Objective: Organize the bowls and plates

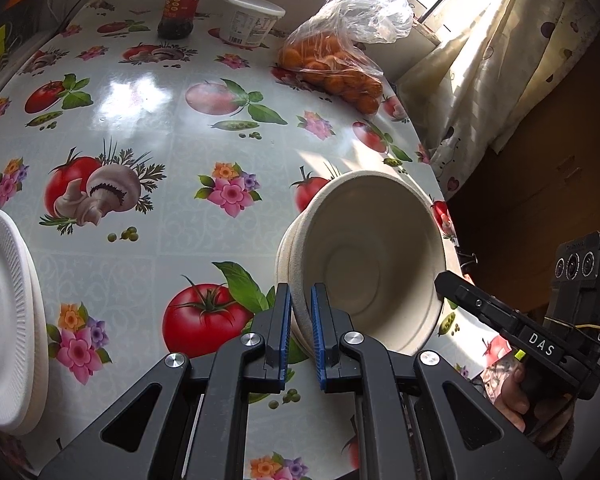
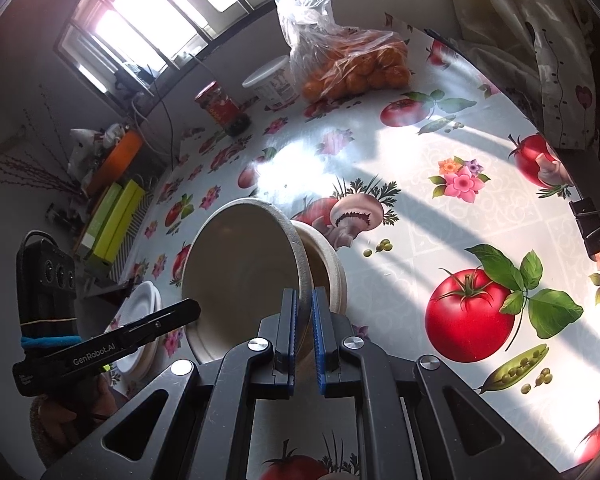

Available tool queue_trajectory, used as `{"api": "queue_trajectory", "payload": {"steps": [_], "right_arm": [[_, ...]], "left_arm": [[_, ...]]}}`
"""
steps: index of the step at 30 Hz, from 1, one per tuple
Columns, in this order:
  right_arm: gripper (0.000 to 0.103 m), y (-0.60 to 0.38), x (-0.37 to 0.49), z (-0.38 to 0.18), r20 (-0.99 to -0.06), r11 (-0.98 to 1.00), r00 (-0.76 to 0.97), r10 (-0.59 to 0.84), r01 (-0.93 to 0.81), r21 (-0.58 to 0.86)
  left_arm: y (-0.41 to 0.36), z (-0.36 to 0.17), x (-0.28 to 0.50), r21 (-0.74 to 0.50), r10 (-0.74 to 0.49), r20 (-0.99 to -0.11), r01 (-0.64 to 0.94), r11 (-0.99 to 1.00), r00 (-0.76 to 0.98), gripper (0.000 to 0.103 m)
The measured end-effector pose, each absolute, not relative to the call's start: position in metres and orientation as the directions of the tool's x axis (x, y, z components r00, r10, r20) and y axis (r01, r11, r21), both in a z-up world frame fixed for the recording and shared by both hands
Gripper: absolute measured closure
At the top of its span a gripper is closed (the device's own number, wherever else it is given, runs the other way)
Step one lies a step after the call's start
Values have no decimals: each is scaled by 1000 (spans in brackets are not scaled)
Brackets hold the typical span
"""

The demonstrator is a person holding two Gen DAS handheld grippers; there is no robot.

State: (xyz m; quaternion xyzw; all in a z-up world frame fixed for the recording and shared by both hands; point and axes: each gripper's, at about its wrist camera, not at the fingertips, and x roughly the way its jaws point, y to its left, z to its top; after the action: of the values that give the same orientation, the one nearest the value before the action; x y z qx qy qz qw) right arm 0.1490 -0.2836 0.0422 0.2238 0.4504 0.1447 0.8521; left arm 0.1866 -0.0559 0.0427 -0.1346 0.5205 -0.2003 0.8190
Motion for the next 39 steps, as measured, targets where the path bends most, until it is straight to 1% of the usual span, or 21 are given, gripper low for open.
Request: {"api": "queue_trajectory", "payload": {"steps": [6, 10, 24, 39], "right_arm": [[94, -283, 150, 41, -708, 861, 551, 442, -40, 506], [94, -283, 151, 37, -714, 863, 546, 439, -36, 503], [94, -284, 151, 33, -723, 865, 539, 432, -21, 502], [94, -280, 155, 35, -738, 892, 550, 390, -25, 452]], "left_arm": [[-56, 41, 188, -432, -471, -799, 188, 882, 373, 93], [-60, 43, 185, -395, -444, -807, 202, 896, 389, 93], [-61, 39, 189, -398, -447, -810, 204, 895, 379, 93], [-63, 40, 191, -377, -429, -817, 205, 903, 385, 93]]}}
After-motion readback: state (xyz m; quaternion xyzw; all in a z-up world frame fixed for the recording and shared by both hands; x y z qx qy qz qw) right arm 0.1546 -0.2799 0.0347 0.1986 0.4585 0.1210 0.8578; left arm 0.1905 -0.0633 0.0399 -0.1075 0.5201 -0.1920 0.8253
